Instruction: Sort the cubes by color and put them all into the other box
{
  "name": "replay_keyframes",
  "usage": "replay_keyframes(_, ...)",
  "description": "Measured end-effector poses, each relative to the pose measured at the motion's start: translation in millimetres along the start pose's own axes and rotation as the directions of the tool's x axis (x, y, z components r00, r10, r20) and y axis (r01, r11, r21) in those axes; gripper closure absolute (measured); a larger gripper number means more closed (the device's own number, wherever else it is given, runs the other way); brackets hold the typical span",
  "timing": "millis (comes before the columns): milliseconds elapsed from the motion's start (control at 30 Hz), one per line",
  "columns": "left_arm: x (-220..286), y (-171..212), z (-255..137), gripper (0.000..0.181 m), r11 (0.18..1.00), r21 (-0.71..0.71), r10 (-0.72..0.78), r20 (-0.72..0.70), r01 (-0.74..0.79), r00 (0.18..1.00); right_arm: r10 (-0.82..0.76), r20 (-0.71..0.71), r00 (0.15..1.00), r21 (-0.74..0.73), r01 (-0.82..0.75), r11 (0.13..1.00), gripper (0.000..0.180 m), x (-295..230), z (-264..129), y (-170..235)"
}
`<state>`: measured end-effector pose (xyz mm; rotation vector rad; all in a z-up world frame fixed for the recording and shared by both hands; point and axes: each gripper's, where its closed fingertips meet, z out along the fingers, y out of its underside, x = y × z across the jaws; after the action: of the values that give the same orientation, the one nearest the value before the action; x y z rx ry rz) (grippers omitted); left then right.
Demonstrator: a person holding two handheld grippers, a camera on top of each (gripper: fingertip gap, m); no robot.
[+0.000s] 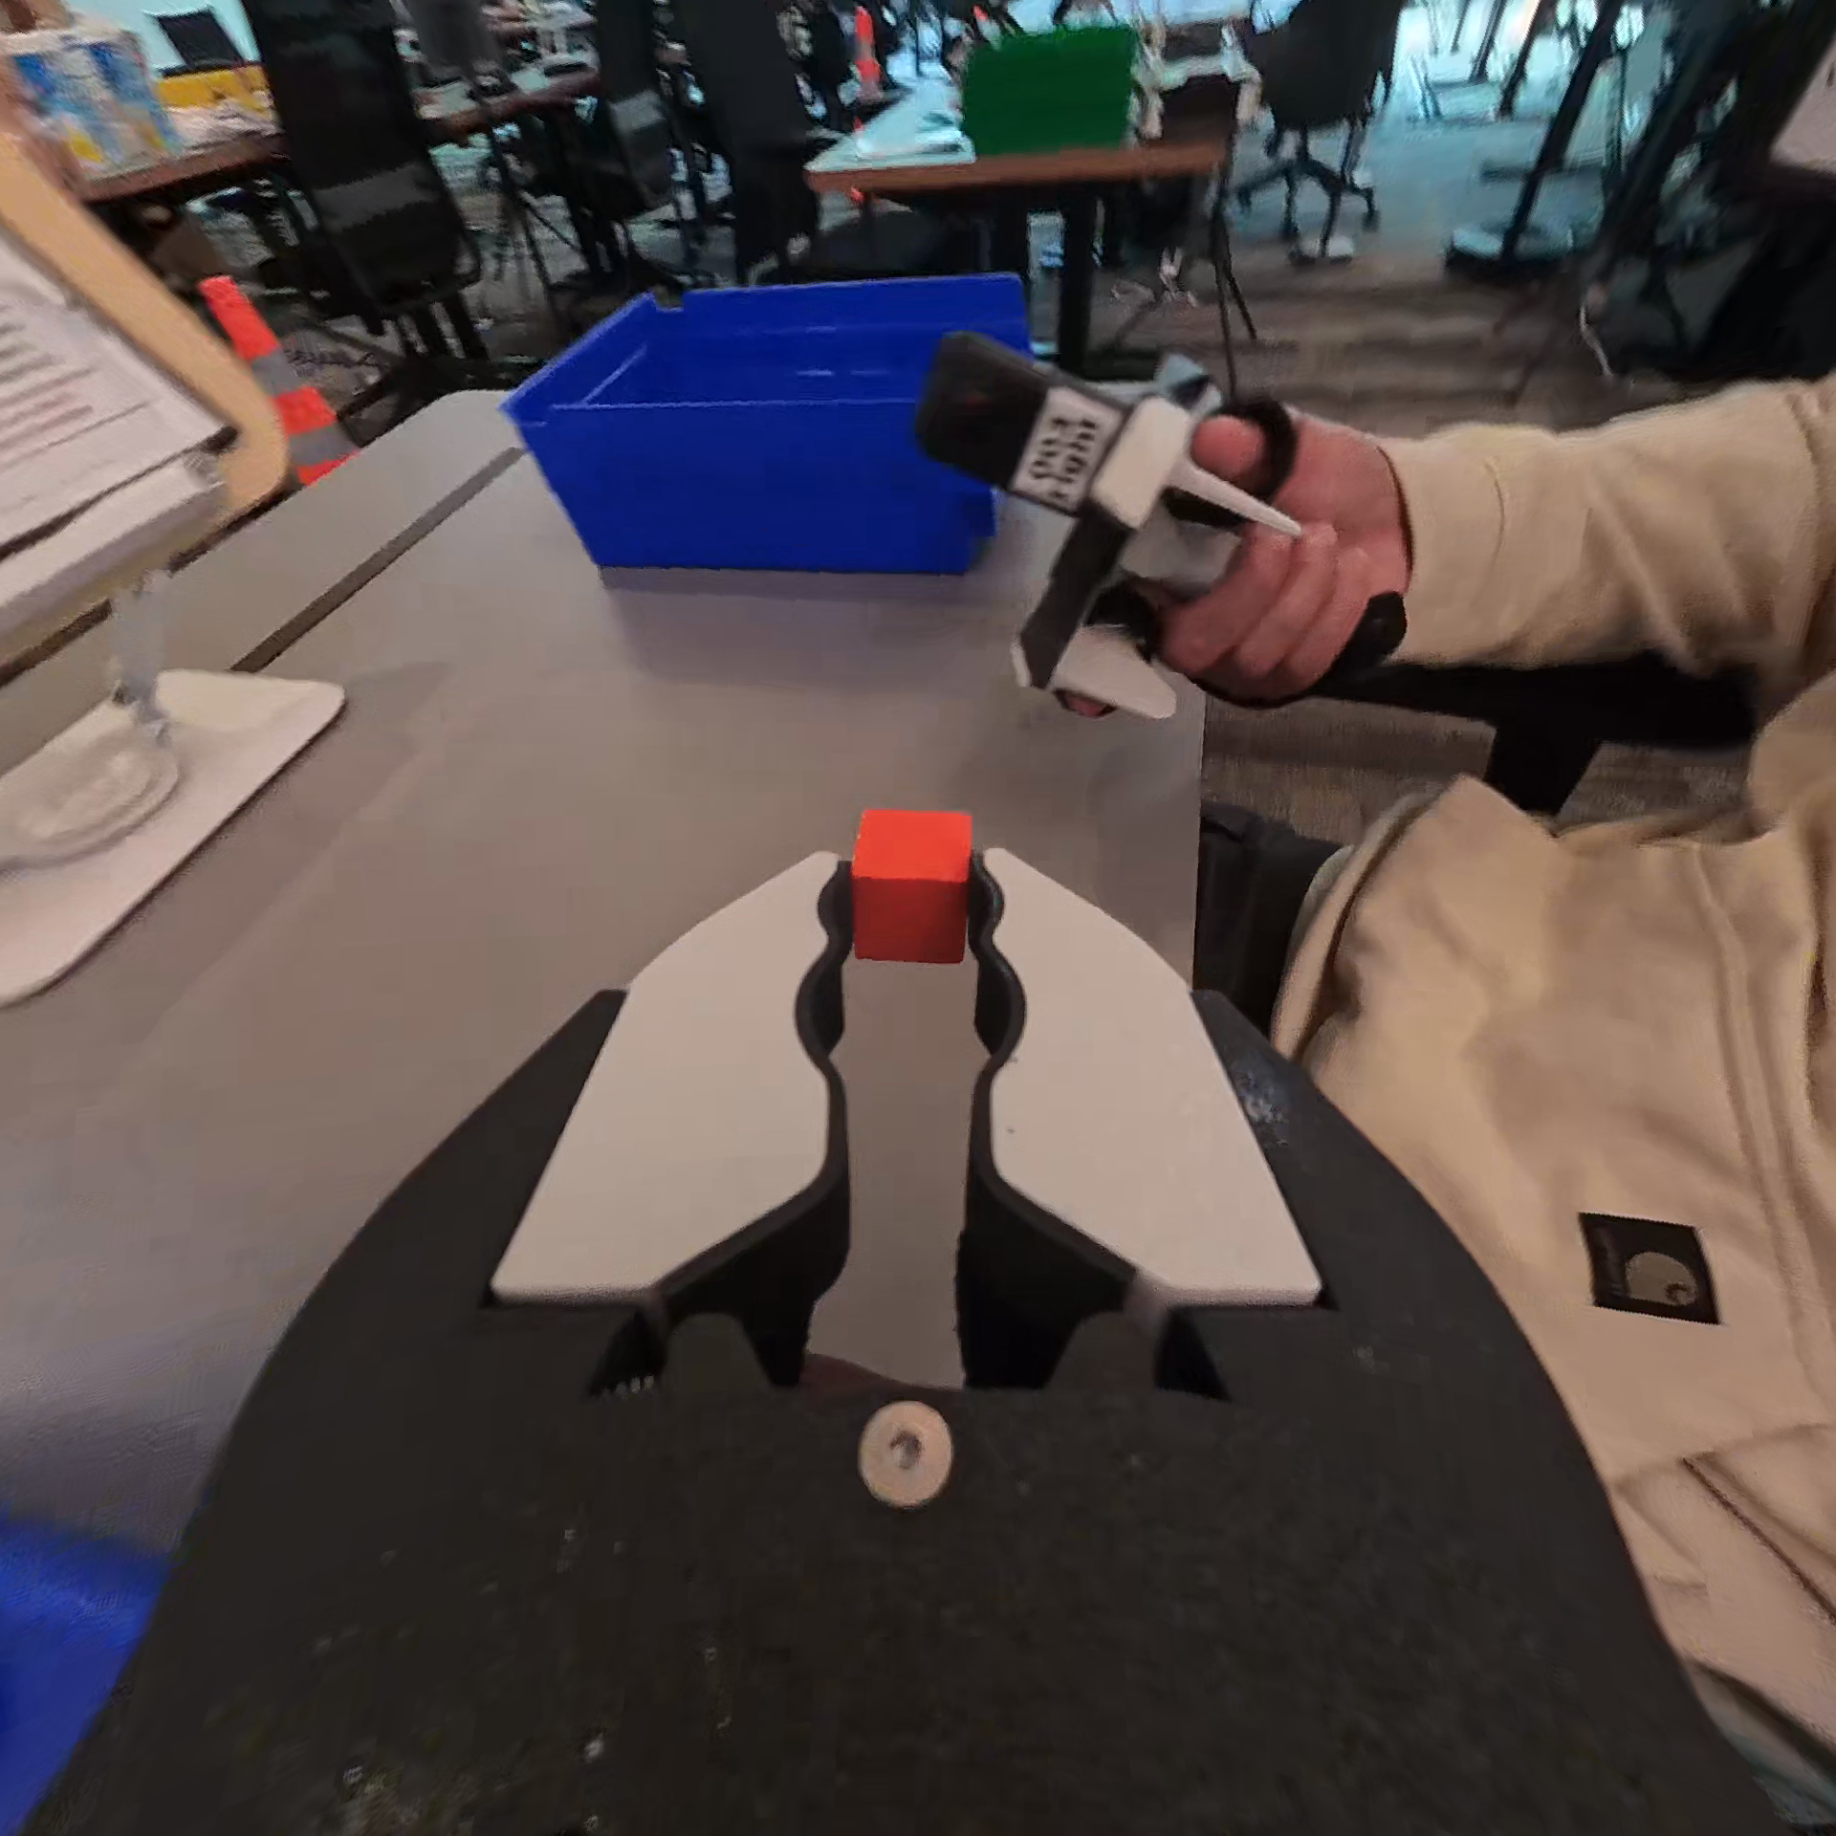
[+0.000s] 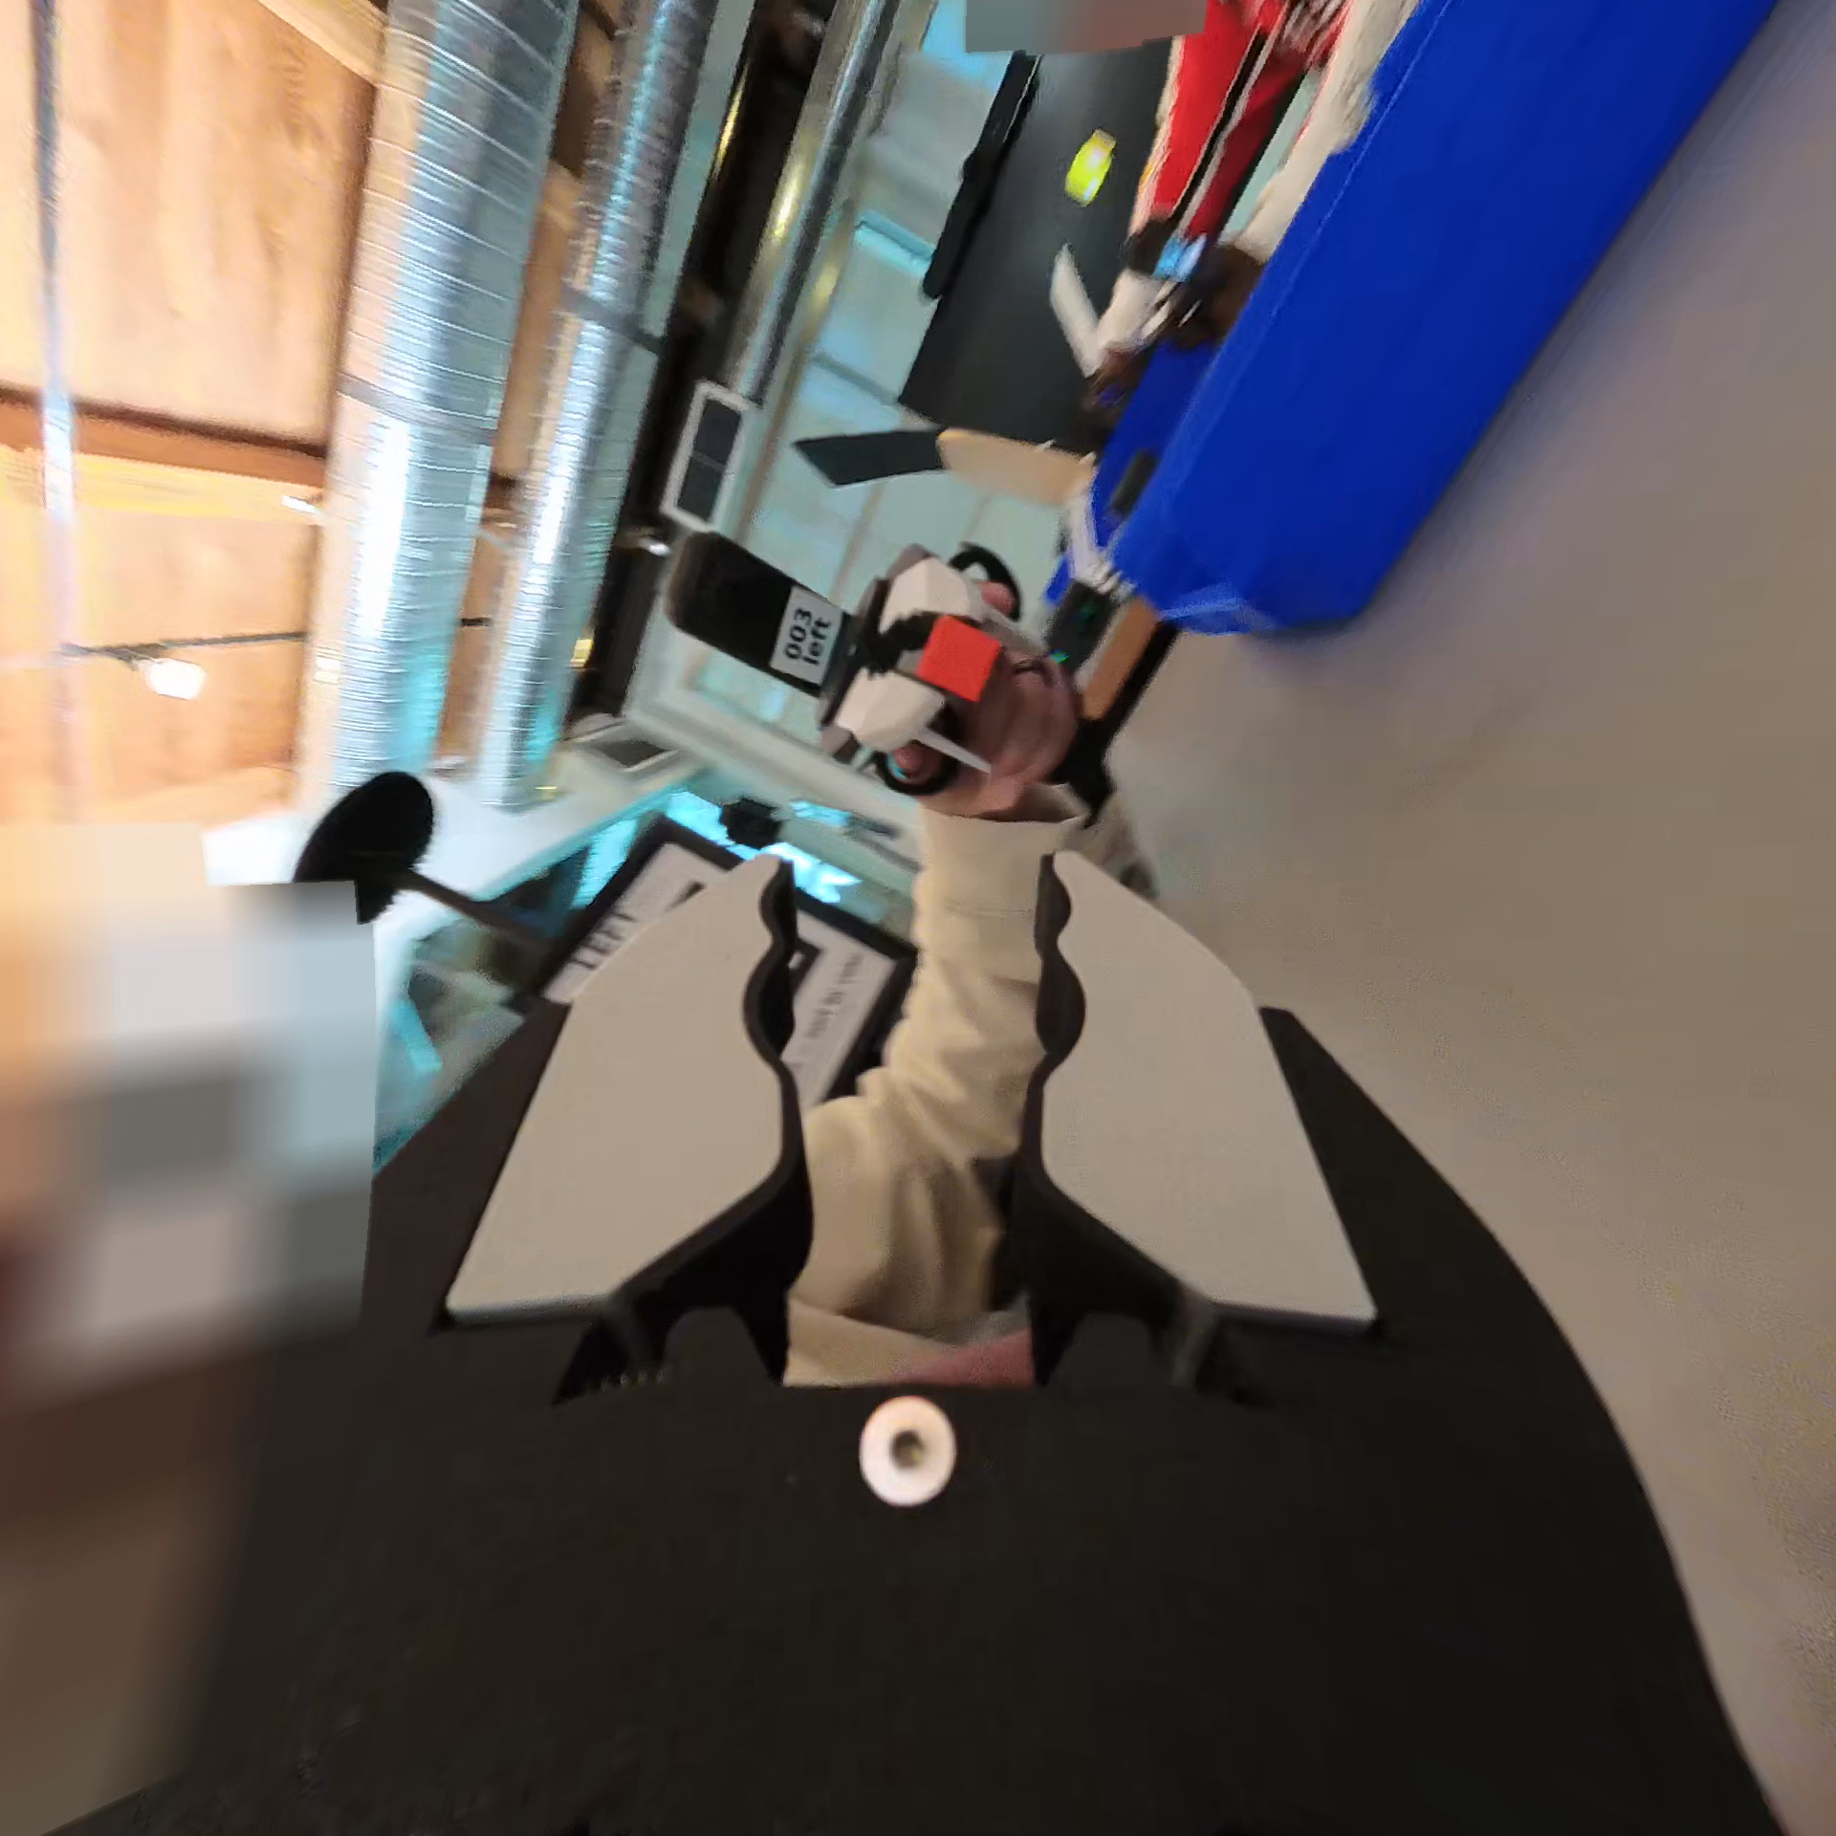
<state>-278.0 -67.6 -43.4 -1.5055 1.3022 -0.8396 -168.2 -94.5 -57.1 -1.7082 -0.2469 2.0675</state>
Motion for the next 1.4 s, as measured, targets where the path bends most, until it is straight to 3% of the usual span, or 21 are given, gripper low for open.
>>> replay_keyframes(100, 13, -13, 40, 0.159, 0.993, -0.039, 0.110, -0.056, -0.112, 0.992, 0.112, 0.055, 0.992, -0.079, -0.107, 0.991, 0.133, -2, 32, -9)
replay_keyframes(267, 16, -21, 82, 0.159, 0.981, -0.066, 0.174, -0.093, -0.181, 0.980, 0.139, 0.072, 0.988, -0.129, -0.129, 0.983, 0.132, 5, 51, -16)
replay_keyframes(300, 17, -21, 87, 0.159, 0.982, -0.063, 0.169, -0.105, -0.176, 0.980, 0.128, 0.074, 0.989, -0.129, -0.118, 0.985, 0.151, 7, 50, -16)
replay_keyframes(333, 17, -19, 92, 0.159, 0.982, -0.061, 0.174, -0.094, -0.180, 0.980, 0.124, 0.076, 0.989, -0.112, -0.115, 0.987, 0.156, 9, 47, -18)
replay_keyframes(467, 17, -11, 93, 0.148, 0.984, -0.056, 0.167, 0.013, -0.166, 0.986, 0.057, 0.007, 0.998, -0.019, -0.057, 0.998, 0.157, 22, 23, -25)
replay_keyframes(567, 27, -5, 77, 0.141, 0.999, 0.025, 0.032, 0.088, -0.034, 0.996, -0.129, -0.121, 0.984, -0.031, 0.126, 0.992, 0.157, 27, -6, -16)
replay_keyframes(633, 24, 3, 63, 0.141, 0.990, 0.116, -0.107, 0.206, 0.084, 0.973, -0.336, -0.275, 0.901, -0.049, 0.336, 0.941, 0.157, 33, -33, -14)
replay_keyframes(733, 17, 26, 44, 0.141, 0.981, 0.141, -0.181, 0.400, 0.135, 0.898, -0.585, -0.598, 0.548, -0.125, 0.657, 0.743, 0.157, 48, -91, -28)
replay_keyframes(800, 19, 32, 37, 0.142, 0.981, 0.143, -0.183, 0.450, 0.132, 0.874, -0.630, -0.665, 0.401, -0.205, 0.713, 0.671, 0.157, 45, -114, -32)
replay_keyframes(1000, 27, 35, 45, 0.144, 0.979, 0.131, -0.195, 0.419, 0.153, 0.887, -0.598, -0.685, 0.415, -0.161, 0.715, 0.681, 0.157, 18, -141, -47)
replay_keyframes(1067, 27, 43, 48, 0.144, 0.980, 0.101, -0.196, 0.421, 0.169, 0.885, -0.619, -0.707, 0.343, -0.211, 0.733, 0.647, 0.157, 2, -159, -60)
replay_keyframes(1100, 28, 45, 49, 0.144, 0.981, 0.092, -0.192, 0.412, 0.169, 0.891, -0.603, -0.755, 0.257, -0.246, 0.742, 0.624, 0.157, -8, -178, -76)
replay_keyframes(1167, 31, 43, 50, 0.144, 0.983, 0.095, -0.181, 0.400, 0.156, 0.899, -0.550, -0.827, 0.118, -0.330, 0.690, 0.644, 0.157, -18, -225, -111)
replay_keyframes(1267, 33, 40, 51, 0.144, 0.986, 0.096, -0.166, 0.386, 0.140, 0.908, -0.567, -0.823, 0.019, -0.518, 0.382, 0.765, 0.157, 11, -288, -142)
replay_keyframes(1300, 34, 39, 52, 0.144, 0.986, 0.096, -0.163, 0.381, 0.137, 0.910, -0.603, -0.798, 0.014, -0.580, 0.257, 0.773, 0.157, 28, -304, -147)
replay_keyframes(1400, 36, 44, 58, 0.144, 0.988, 0.070, -0.157, 0.364, 0.141, 0.918, -0.643, -0.748, 0.166, -0.663, -0.134, 0.737, 0.157, 72, -338, -135)
